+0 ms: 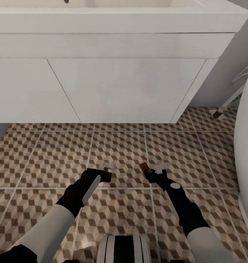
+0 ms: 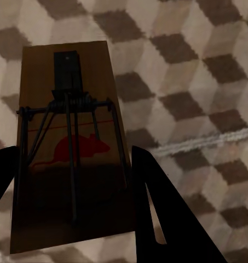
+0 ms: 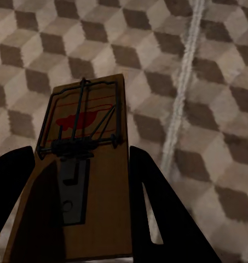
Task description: Take the four mousetraps from the cabinet in the bathroom and place them on the bathroom floor. Make sure all four end up on the same floor surface, and ensure that at least two of them are either under or directly next to the same bathroom sink.
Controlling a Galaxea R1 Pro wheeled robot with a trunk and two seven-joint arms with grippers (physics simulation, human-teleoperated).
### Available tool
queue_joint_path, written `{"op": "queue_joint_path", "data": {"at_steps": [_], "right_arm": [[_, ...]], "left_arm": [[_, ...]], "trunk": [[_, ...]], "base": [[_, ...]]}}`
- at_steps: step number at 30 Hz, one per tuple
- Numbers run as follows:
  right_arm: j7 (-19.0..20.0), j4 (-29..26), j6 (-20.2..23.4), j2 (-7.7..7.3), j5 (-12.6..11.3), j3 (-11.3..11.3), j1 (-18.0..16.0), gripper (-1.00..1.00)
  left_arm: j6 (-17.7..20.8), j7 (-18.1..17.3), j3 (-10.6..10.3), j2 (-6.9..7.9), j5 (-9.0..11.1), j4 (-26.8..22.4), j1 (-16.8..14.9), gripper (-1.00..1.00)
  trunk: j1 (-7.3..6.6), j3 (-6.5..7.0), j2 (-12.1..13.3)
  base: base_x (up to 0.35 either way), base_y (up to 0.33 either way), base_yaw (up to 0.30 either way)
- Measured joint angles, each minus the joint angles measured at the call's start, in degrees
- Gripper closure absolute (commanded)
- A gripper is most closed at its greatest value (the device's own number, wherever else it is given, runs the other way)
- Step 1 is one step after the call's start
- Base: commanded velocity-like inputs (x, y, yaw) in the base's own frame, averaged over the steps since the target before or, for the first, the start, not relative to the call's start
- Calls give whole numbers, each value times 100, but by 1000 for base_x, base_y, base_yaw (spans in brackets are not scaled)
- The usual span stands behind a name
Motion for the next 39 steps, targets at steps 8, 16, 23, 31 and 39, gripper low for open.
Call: {"op": "queue_joint_path", "data": {"at_steps": [8,16,23,31,39], "right_arm": [[0,0,0,0,0,-1,0,100],[0,0,0,0,0,-1,-3,100],[0,0,0,0,-1,-1,-3,100],[0,0,-14,-2,-1,-1,-2,100],[13,1,-105,3,16,2,-4,100]], "left_arm": [[1,-2,0,0,0,-3,0,100],[0,-2,0,0,0,-3,0,100],[0,-2,0,0,-1,-3,0,100],[0,-1,-9,4,-1,-390,1,100],[-30,6,4,4,-9,-850,3,100]], "trunk": [[21,-250,-11],[41,-500,-22],[56,-697,-30],[56,-768,-30],[56,-785,-30]], "base": [[0,0,0],[0,0,0],[0,0,0],[0,0,0],[0,0,0]]}}
